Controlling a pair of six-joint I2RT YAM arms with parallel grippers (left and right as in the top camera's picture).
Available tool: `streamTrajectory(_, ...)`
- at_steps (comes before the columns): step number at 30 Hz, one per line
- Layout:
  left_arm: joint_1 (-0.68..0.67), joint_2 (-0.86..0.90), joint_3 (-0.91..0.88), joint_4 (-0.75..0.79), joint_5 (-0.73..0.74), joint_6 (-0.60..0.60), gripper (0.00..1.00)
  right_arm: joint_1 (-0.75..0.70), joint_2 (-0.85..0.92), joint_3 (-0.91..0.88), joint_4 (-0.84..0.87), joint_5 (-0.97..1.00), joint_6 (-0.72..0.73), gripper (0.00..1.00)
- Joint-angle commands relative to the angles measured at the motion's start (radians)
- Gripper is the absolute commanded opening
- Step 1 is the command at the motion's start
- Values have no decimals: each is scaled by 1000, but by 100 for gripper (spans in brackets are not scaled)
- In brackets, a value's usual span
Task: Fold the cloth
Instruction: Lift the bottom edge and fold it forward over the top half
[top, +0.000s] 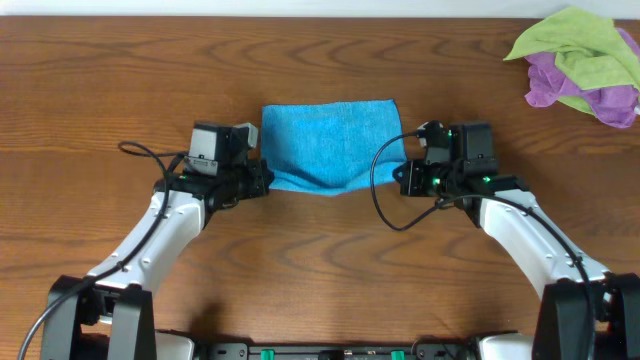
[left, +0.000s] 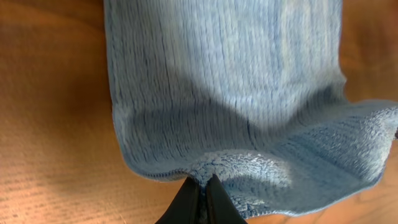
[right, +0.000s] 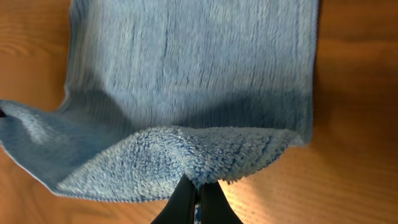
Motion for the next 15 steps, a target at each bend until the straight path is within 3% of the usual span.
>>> streamTrajectory(1, 13, 7, 29, 20, 10, 23, 6, 5, 5, 26, 20, 50, 5, 2)
streamTrajectory(15, 15, 69, 55, 95, 36, 16, 6, 43, 98, 77, 79, 49, 6, 2)
